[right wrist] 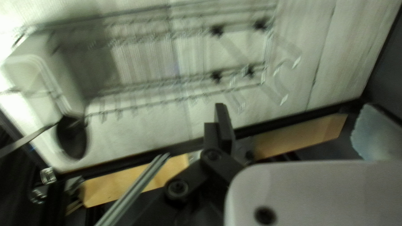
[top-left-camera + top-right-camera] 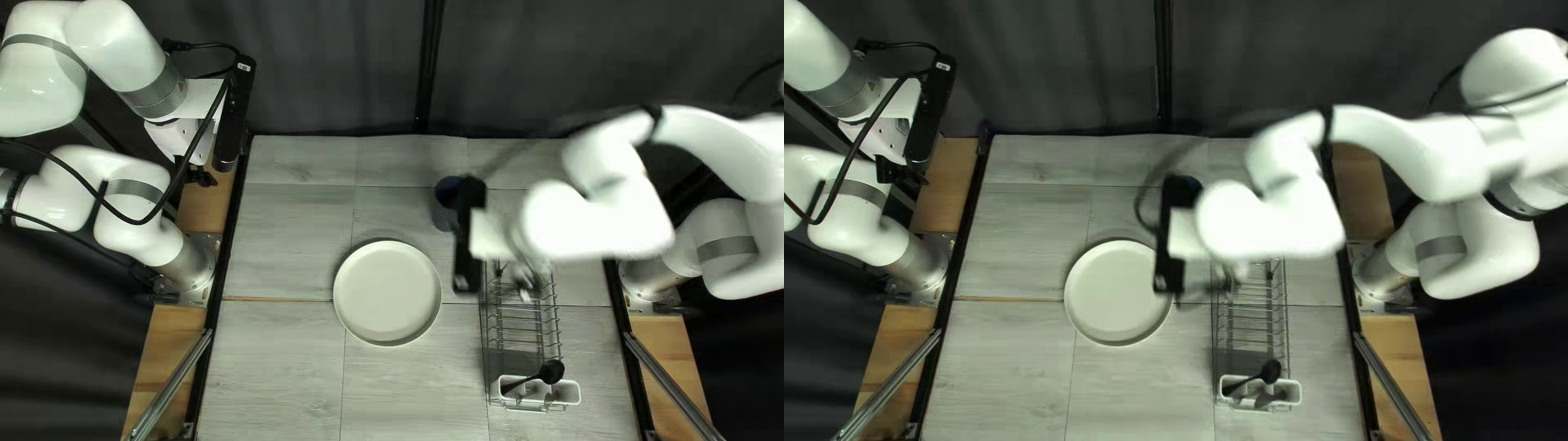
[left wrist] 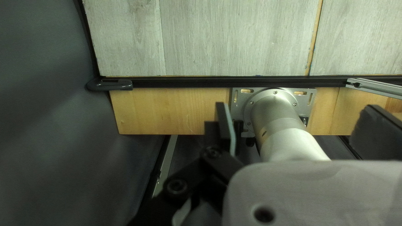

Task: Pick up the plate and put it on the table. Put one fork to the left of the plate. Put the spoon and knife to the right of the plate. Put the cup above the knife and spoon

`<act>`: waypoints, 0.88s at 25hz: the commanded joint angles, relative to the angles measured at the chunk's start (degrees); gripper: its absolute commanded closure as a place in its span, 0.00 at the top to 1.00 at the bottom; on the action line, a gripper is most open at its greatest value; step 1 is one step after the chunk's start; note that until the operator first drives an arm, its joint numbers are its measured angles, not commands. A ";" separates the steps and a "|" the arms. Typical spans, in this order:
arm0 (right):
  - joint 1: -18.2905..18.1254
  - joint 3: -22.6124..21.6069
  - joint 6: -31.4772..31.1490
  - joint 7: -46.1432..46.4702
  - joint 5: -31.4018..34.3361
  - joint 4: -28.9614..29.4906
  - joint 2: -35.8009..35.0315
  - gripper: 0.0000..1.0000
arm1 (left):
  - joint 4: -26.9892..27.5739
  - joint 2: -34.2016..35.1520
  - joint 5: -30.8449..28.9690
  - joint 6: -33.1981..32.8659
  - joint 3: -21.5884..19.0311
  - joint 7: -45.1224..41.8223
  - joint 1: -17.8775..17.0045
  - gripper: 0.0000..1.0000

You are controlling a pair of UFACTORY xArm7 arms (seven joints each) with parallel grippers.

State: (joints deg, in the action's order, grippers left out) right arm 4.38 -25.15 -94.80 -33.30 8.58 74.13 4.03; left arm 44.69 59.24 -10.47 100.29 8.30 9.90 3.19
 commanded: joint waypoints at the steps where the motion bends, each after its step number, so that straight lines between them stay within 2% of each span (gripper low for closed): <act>1: 0.70 -0.92 -0.86 -1.15 0.10 1.25 -1.08 1.00 | 0.00 0.00 0.00 0.00 0.00 0.00 0.00 1.00; 9: 0.80 -1.00 -0.02 -0.39 0.72 0.30 -0.78 1.00 | 0.00 0.00 0.00 0.00 0.00 0.00 0.00 1.00; 13: 0.86 -0.75 2.93 0.52 -4.39 -1.16 0.40 1.00 | 0.00 0.00 0.00 0.00 0.00 0.00 0.00 1.00; 17: 2.63 -2.76 2.84 -2.89 -6.30 2.46 -3.28 1.00 | 0.00 0.00 0.00 0.00 0.00 0.00 0.00 1.00; 22: 4.27 -4.29 5.15 -6.80 -7.66 3.45 -6.09 1.00 | 0.00 0.00 0.00 0.00 0.00 0.00 0.00 1.00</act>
State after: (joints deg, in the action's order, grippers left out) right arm 7.66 -28.53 -91.06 -37.95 1.49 77.12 -0.53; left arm 44.69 59.24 -10.47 100.29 8.30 9.90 3.19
